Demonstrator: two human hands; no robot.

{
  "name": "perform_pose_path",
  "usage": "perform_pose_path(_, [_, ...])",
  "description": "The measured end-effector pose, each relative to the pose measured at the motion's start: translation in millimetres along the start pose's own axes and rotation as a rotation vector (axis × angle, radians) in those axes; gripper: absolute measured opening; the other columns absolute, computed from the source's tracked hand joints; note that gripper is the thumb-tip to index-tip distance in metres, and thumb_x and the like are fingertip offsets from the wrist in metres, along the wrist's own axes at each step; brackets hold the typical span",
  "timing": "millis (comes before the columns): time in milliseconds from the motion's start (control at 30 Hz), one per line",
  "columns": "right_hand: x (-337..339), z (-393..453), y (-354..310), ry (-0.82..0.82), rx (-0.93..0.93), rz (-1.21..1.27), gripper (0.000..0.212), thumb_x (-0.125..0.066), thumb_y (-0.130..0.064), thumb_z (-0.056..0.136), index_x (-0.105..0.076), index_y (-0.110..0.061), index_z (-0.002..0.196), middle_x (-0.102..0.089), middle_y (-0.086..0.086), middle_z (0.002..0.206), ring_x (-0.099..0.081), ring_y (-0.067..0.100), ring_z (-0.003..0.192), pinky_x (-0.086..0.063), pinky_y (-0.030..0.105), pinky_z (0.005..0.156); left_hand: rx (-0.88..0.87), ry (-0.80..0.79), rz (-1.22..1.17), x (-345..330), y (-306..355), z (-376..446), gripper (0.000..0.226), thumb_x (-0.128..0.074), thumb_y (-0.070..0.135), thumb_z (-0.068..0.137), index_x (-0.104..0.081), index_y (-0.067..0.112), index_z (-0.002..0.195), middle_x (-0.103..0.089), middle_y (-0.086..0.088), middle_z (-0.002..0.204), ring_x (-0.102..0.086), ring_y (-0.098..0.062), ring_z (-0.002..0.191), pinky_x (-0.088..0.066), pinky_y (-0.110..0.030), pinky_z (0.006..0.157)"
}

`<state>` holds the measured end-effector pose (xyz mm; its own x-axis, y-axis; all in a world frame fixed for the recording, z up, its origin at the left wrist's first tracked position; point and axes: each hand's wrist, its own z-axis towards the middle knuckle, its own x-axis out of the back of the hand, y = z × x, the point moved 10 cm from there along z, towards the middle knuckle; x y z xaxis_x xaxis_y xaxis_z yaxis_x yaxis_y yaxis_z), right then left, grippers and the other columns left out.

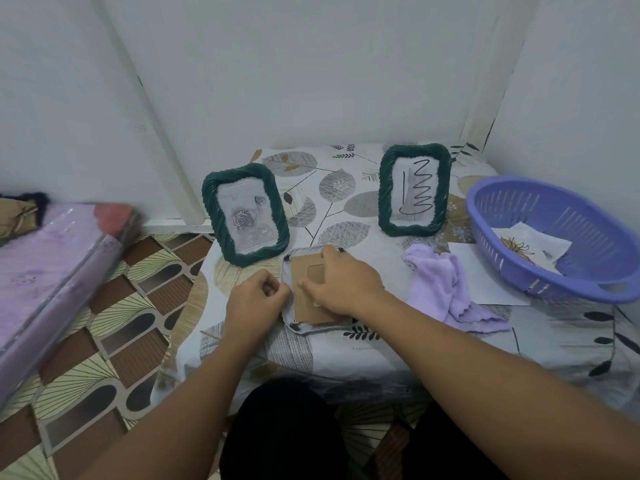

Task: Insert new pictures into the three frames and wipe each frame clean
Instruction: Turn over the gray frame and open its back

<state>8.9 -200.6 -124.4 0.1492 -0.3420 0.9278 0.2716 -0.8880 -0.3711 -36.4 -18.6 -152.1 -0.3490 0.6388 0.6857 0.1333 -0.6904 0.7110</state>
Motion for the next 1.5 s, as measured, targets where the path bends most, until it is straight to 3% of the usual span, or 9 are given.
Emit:
perform_pose_path(167, [-10,7,-7,-0.034,-0.026,-0.042,0.072,-0.061,-0.064,0.085,-0.041,-0.018,0.137,-0.058,0.009,0.134,-0.058,0.033,0.121,-0.049,0.043,0.092,0.0,-0.009,0.001,-1,0,1,0.018,-0.071,0.035,0.082,-0.062,0.025,0.07,-0.063,0.007,0.066,-0.06,-0.01,0.067,-0.052,-0.037,0.065])
perform_pose_path(433, [0,8,-6,0.01,-0.046,0.084,0.062,-0.071,-0.052,0.075,-0.05,-0.021,0.125,-0.061,0.005,0.116,-0.061,0.03,0.103,-0.046,0.035,0.076,-0.004,-0.012,-0.004,-2,-2,2,0.018,-0.071,0.034,0.081,-0.06,0.024,0.07,-0.062,0.006,0.064,-0.059,-0.01,0.065,-0.049,-0.034,0.063])
perform_pose_path(867, [11,5,-4,0.065,-0.053,0.171,0.048,-0.066,-0.055,0.069,-0.061,-0.027,0.107,-0.067,-0.002,0.104,-0.065,0.024,0.092,-0.055,0.035,0.077,-0.02,0.001,0.001,-2,-2,2,0.019,-0.07,0.036,0.082,-0.06,0.024,0.07,-0.062,0.006,0.064,-0.059,-0.011,0.065,-0.049,-0.034,0.062])
perform_pose_path(1033, [34,4,-5,0.099,-0.029,0.203,0.046,-0.066,-0.052,0.074,-0.063,-0.027,0.113,-0.066,-0.004,0.106,-0.064,0.021,0.093,-0.056,0.036,0.082,0.032,0.032,-0.139,4,-5,0,0.018,-0.067,0.047,0.091,-0.063,0.03,0.087,-0.066,0.002,0.071,-0.064,-0.013,0.069,-0.051,-0.034,0.065])
perform_pose_path(1167, [54,0,-6,0.117,-0.003,0.227,0.046,-0.066,-0.051,0.08,-0.061,-0.027,0.118,-0.063,-0.007,0.103,-0.062,0.019,0.095,-0.054,0.035,0.083,-0.035,0.042,-0.275,22,10,4,0.012,-0.062,0.04,0.099,-0.067,0.03,0.096,-0.067,0.004,0.074,-0.061,-0.005,0.067,-0.047,-0.03,0.065])
perform_pose_path(1233, [59,-1,-8,0.134,0.007,0.248,0.047,-0.065,-0.054,0.079,-0.06,-0.028,0.119,-0.066,-0.007,0.105,-0.062,0.019,0.095,-0.054,0.035,0.083,-0.089,0.003,-0.262,29,29,8,0.021,-0.057,0.04,0.102,-0.074,0.027,0.098,-0.068,0.005,0.08,-0.059,-0.007,0.069,-0.046,-0.031,0.064])
perform_pose_path(1333, [64,-4,-10,0.169,0.015,0.265,0.053,-0.063,-0.059,0.08,-0.057,-0.027,0.121,-0.065,-0.006,0.108,-0.062,0.018,0.095,-0.054,0.036,0.081,-0.034,-0.166,-0.35,21,51,13,0.033,-0.052,0.044,0.104,-0.078,0.023,0.101,-0.072,0.007,0.082,-0.06,-0.008,0.067,-0.048,-0.03,0.066])
perform_pose_path(1400, [62,-6,-9,0.17,0.007,0.265,0.061,-0.062,-0.065,0.08,-0.053,-0.024,0.125,-0.063,-0.005,0.109,-0.061,0.019,0.097,-0.054,0.037,0.081,0.022,-0.277,-0.44,8,59,12,0.031,-0.056,0.038,0.103,-0.077,0.018,0.093,-0.069,0.013,0.072,-0.055,0.0,0.06,-0.044,-0.023,0.064])
perform_pose_path(1500, [57,-11,-4,0.21,-0.015,0.215,0.067,-0.06,-0.071,0.079,-0.048,-0.025,0.126,-0.061,0.001,0.114,-0.058,0.023,0.104,-0.053,0.041,0.084,0.092,-0.309,-0.522,-5,55,12,0.022,-0.062,0.028,0.101,-0.072,0.018,0.085,-0.059,0.008,0.066,-0.047,-0.006,0.06,-0.039,-0.026,0.064])
